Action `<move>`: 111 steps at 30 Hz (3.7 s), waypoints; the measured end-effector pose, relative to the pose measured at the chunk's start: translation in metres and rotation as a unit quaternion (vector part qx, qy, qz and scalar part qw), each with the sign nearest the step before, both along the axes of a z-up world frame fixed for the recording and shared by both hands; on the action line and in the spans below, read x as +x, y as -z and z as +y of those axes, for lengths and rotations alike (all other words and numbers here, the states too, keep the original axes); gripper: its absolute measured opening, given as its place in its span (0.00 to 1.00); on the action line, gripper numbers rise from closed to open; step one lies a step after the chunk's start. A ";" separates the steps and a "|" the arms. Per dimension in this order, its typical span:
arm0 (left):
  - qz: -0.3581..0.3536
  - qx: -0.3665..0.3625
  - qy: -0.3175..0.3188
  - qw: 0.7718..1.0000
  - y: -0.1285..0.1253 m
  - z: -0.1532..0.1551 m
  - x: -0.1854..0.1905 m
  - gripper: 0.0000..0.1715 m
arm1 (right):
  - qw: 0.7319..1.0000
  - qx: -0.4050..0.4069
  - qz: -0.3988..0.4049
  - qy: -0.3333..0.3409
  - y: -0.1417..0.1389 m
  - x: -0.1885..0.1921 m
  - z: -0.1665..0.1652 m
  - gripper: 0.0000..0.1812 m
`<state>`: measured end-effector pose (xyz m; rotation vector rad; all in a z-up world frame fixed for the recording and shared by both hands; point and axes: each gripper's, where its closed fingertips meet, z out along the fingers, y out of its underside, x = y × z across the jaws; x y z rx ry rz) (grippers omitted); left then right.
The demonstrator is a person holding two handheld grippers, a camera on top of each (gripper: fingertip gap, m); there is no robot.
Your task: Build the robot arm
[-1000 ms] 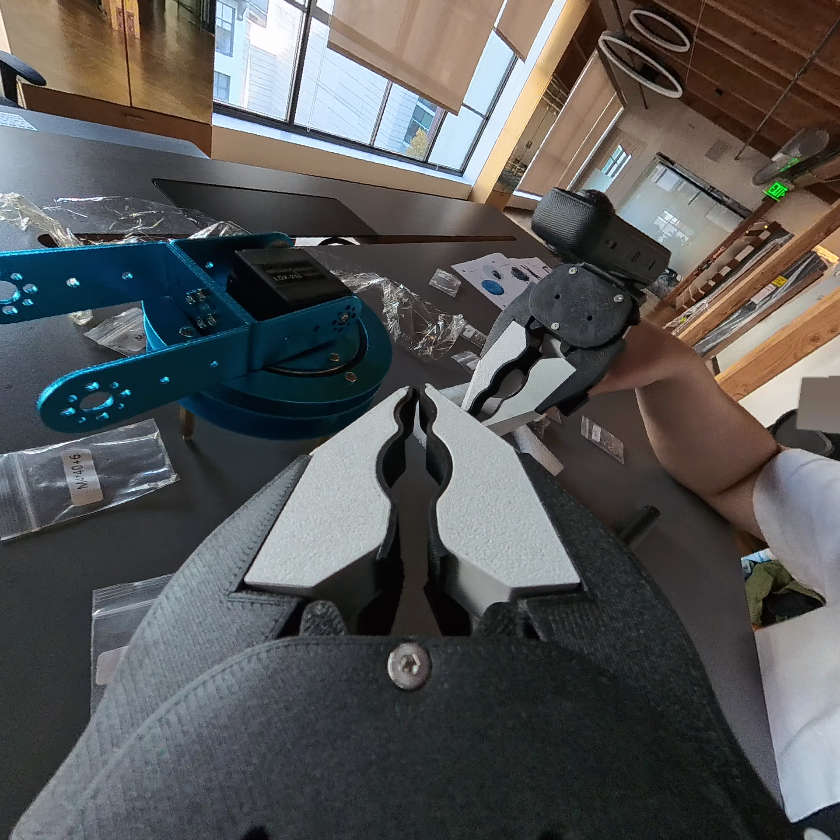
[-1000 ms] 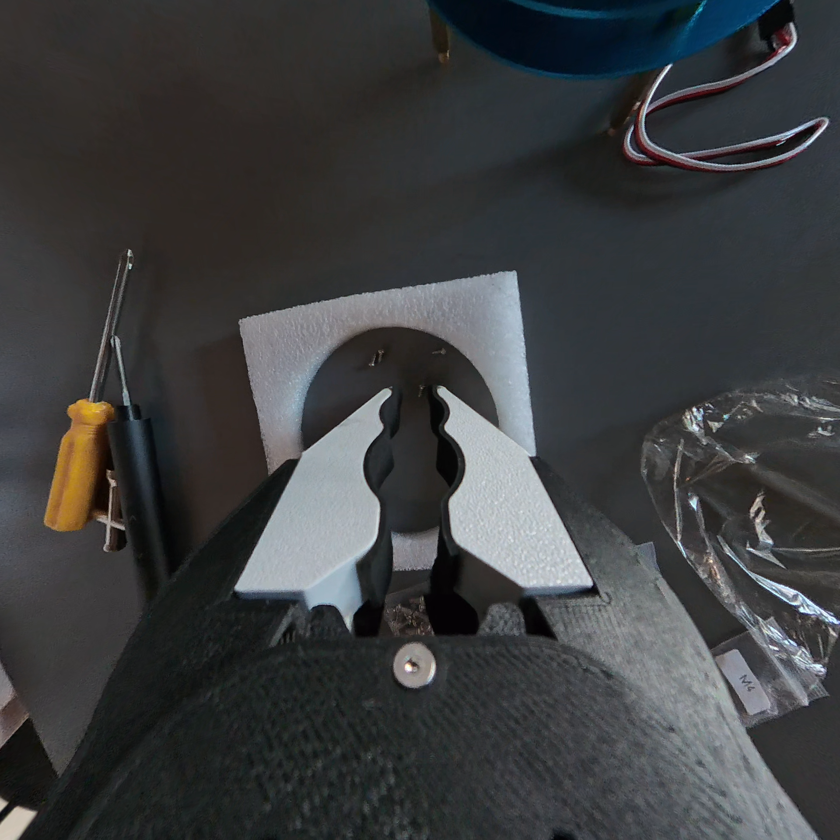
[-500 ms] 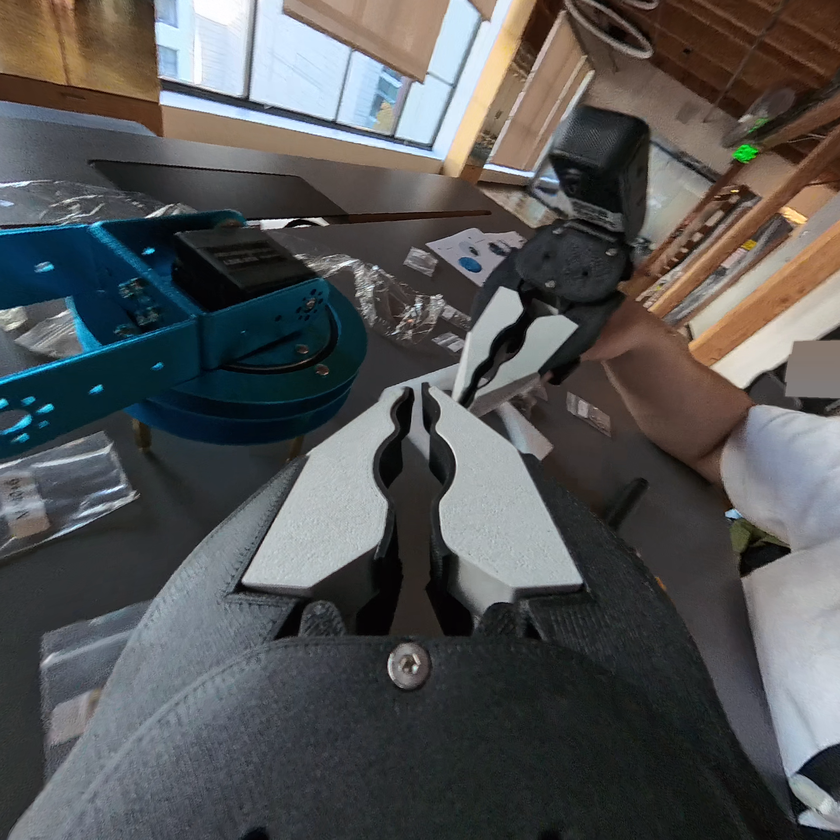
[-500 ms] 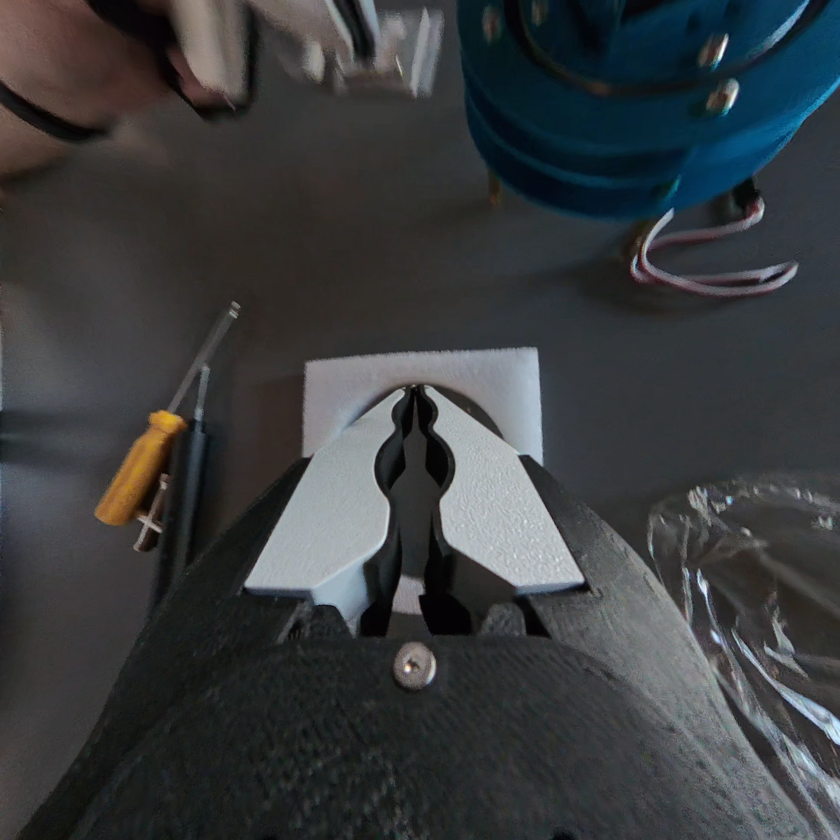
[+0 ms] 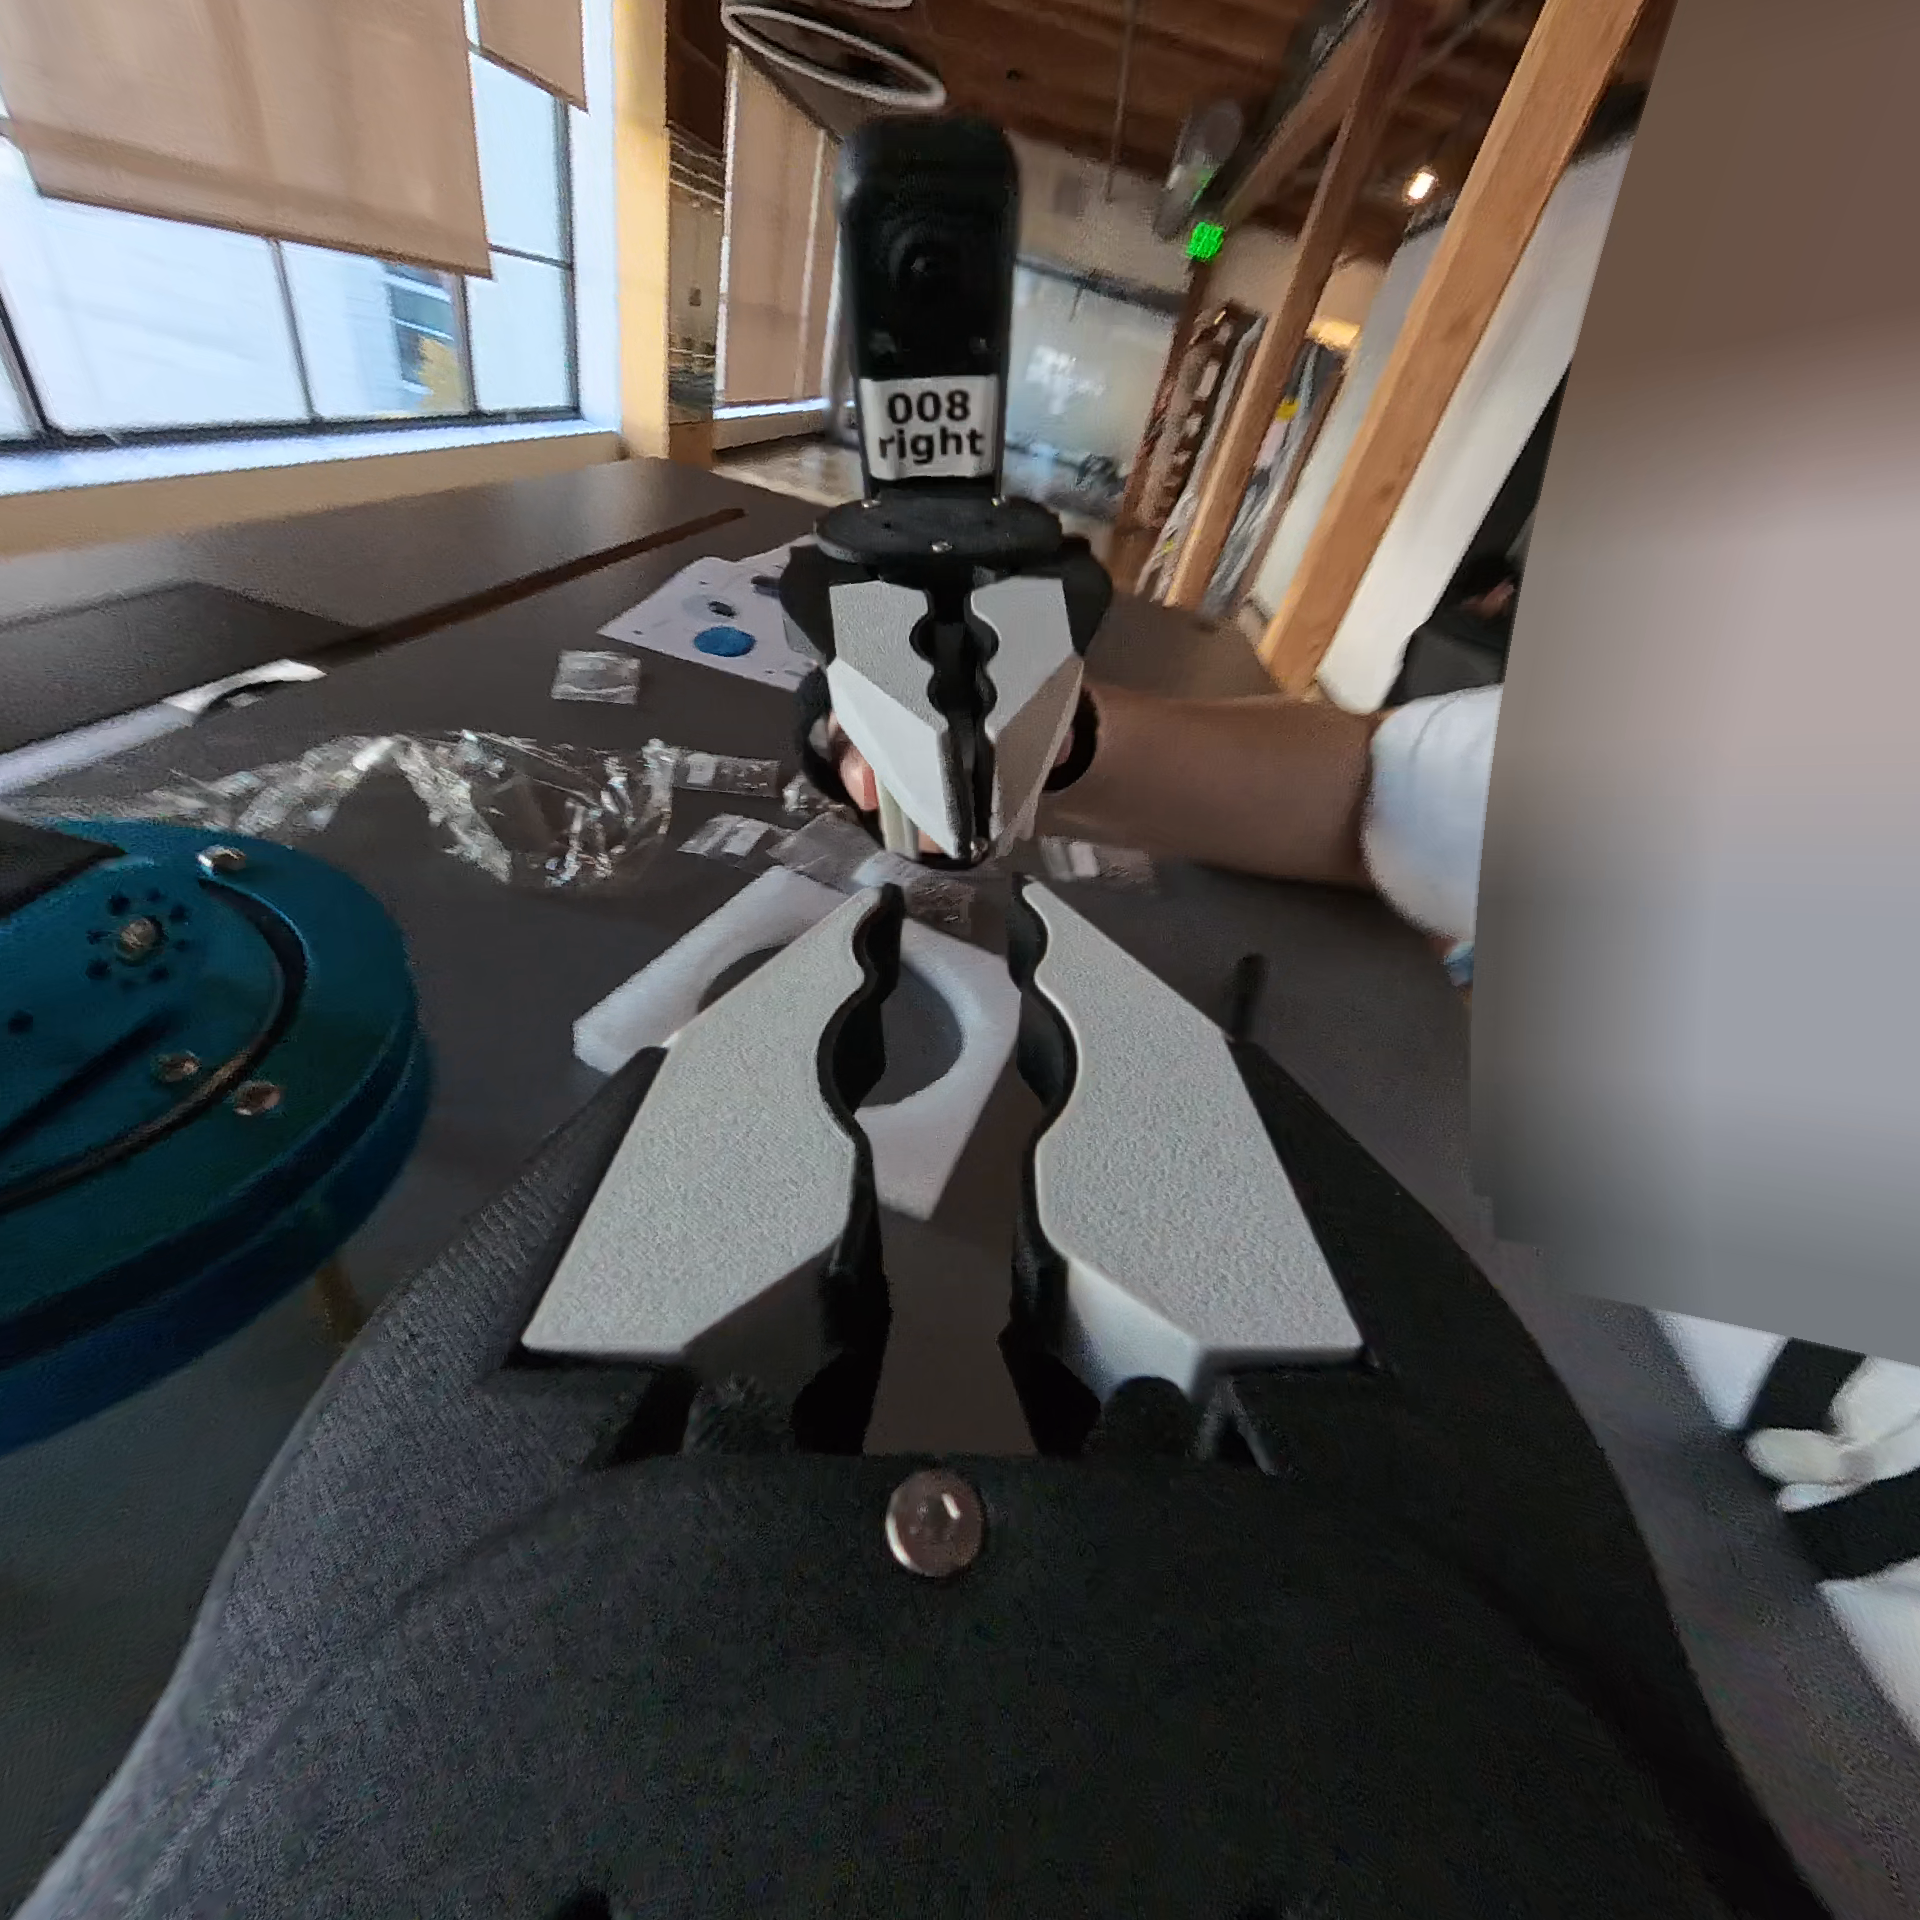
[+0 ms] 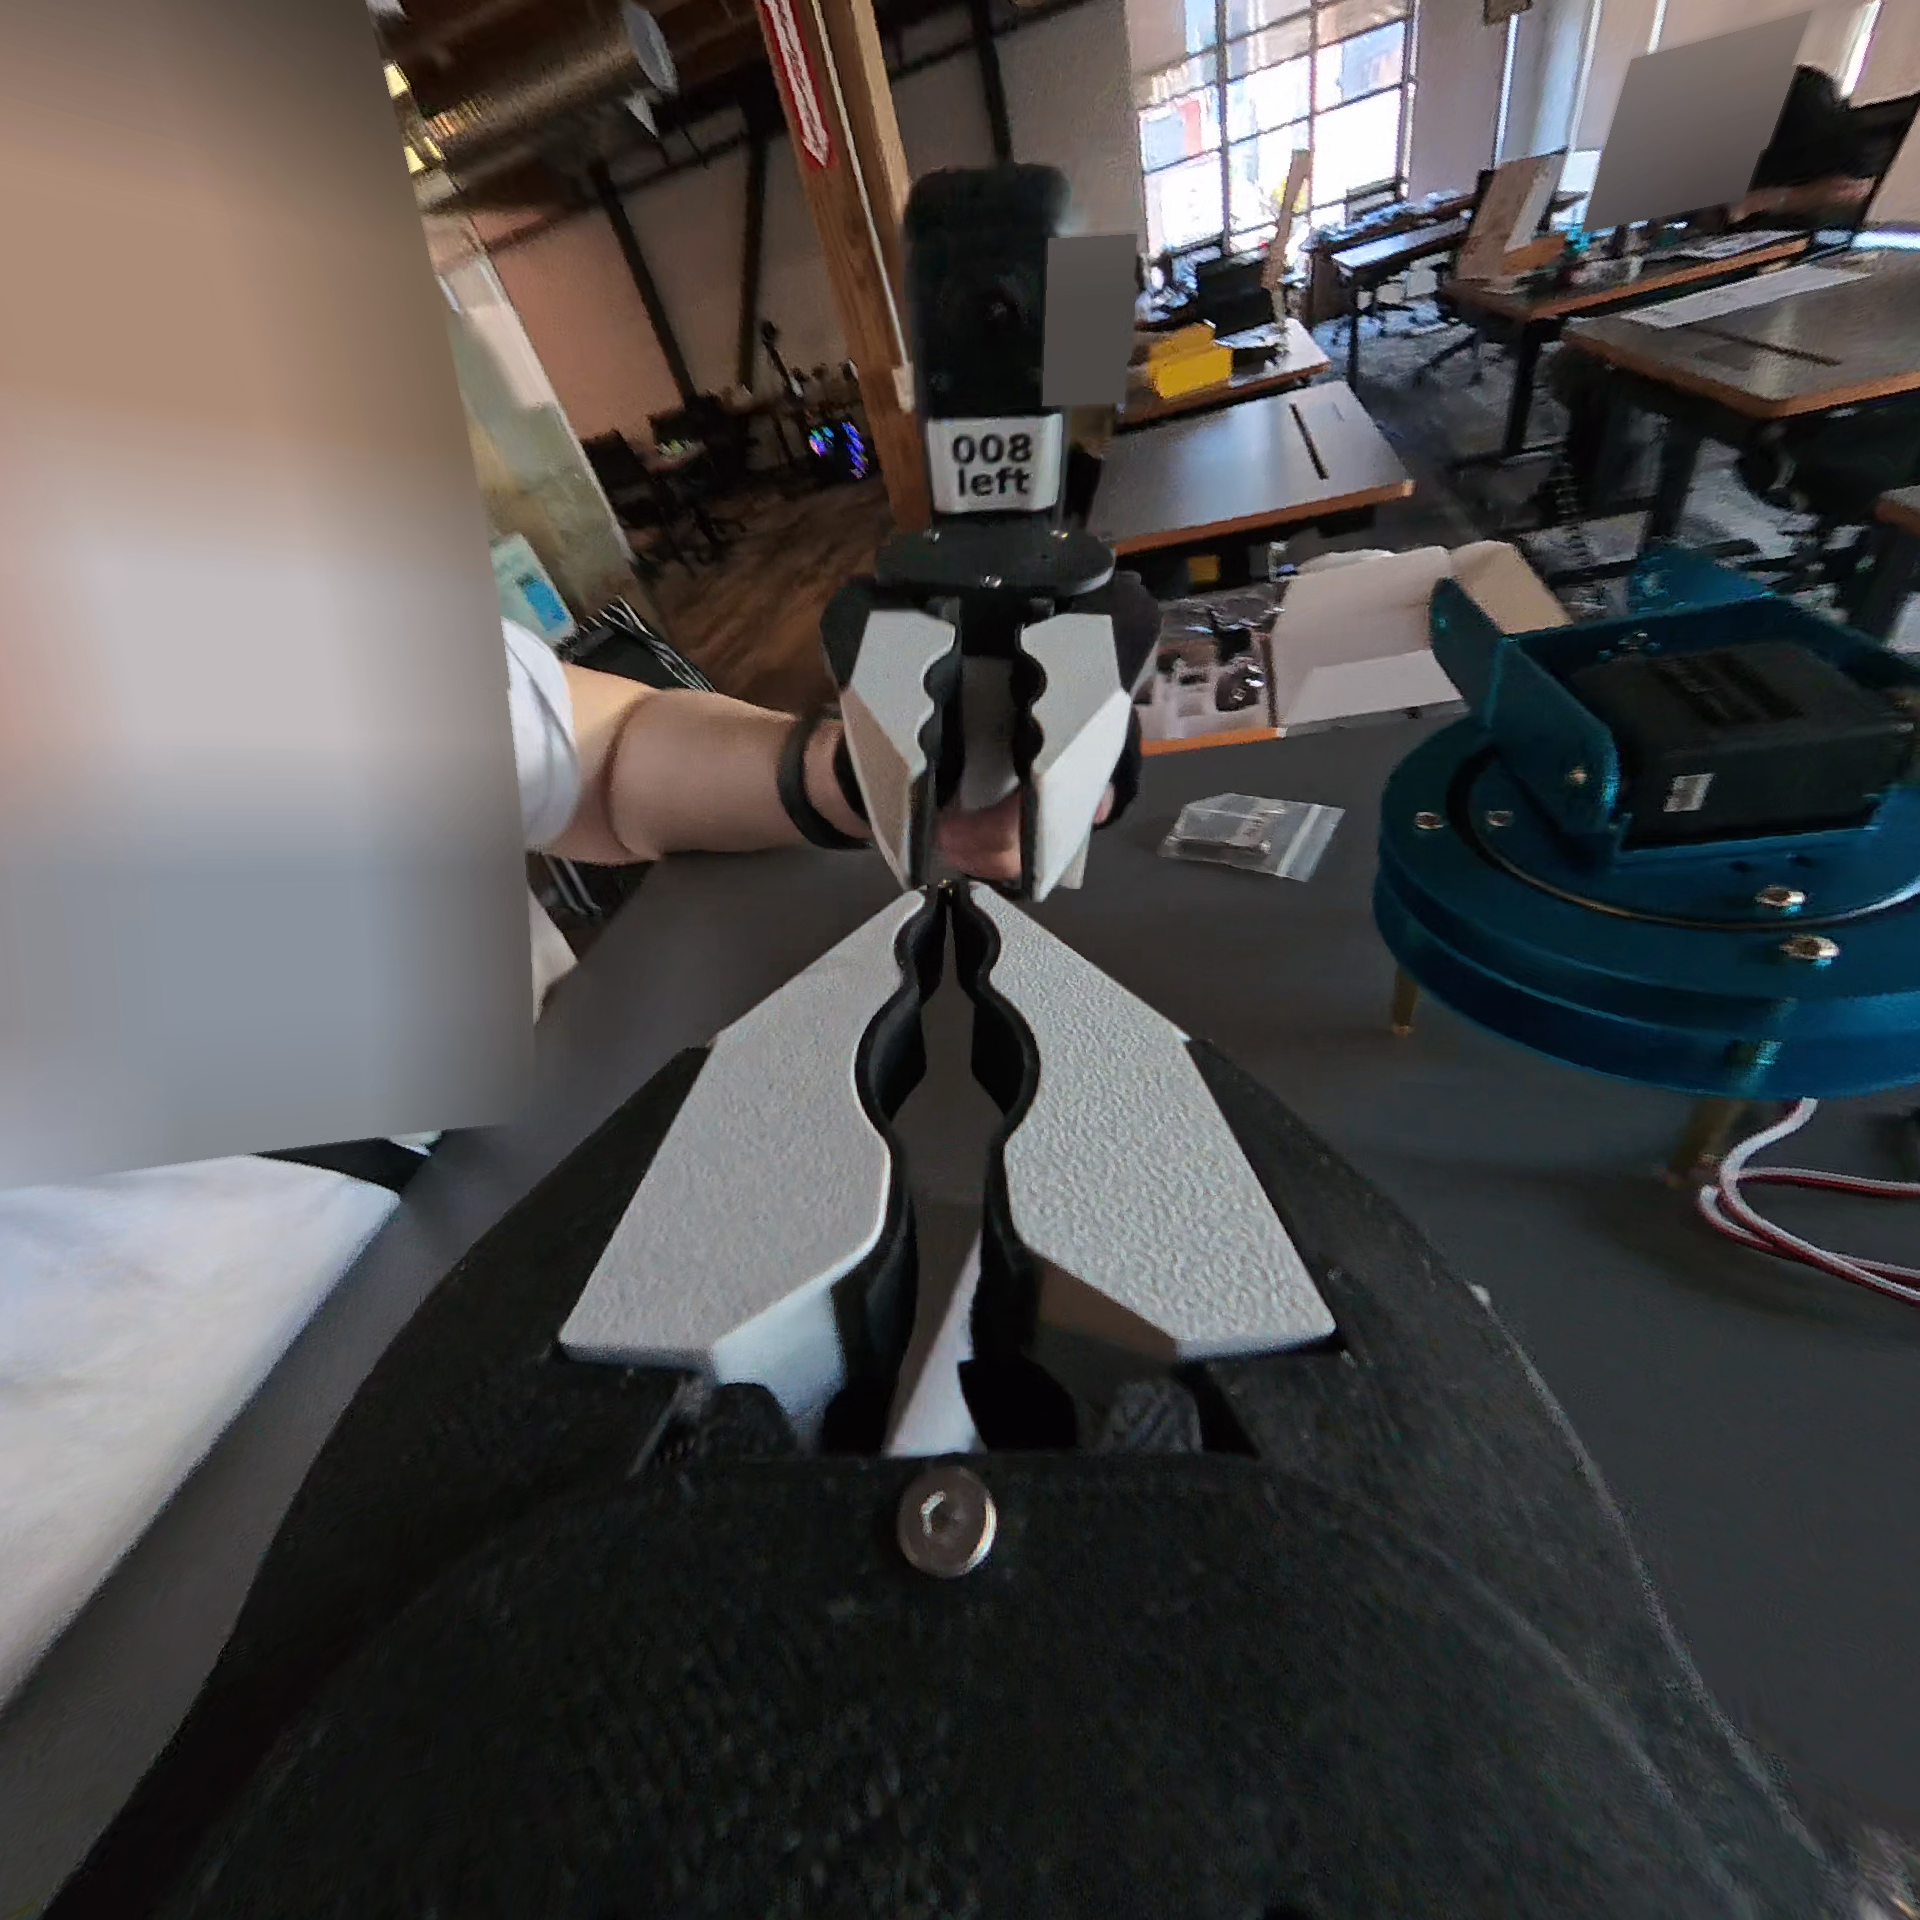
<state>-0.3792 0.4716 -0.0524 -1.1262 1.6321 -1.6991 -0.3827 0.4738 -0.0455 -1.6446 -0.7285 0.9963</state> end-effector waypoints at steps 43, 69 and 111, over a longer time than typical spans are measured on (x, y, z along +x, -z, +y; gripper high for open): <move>0.093 -0.073 -0.114 0.986 0.015 0.093 -0.026 0.00 | 0.995 -0.086 -0.003 0.042 0.039 0.024 0.021 0.00; 0.284 0.087 -0.169 0.940 0.094 0.124 -0.066 0.08 | 0.988 -0.066 -0.133 0.037 0.056 0.015 0.015 0.02; 0.273 0.086 -0.131 0.949 0.075 0.086 -0.049 0.02 | 0.933 -0.192 -0.284 0.110 0.119 -0.098 -0.089 0.13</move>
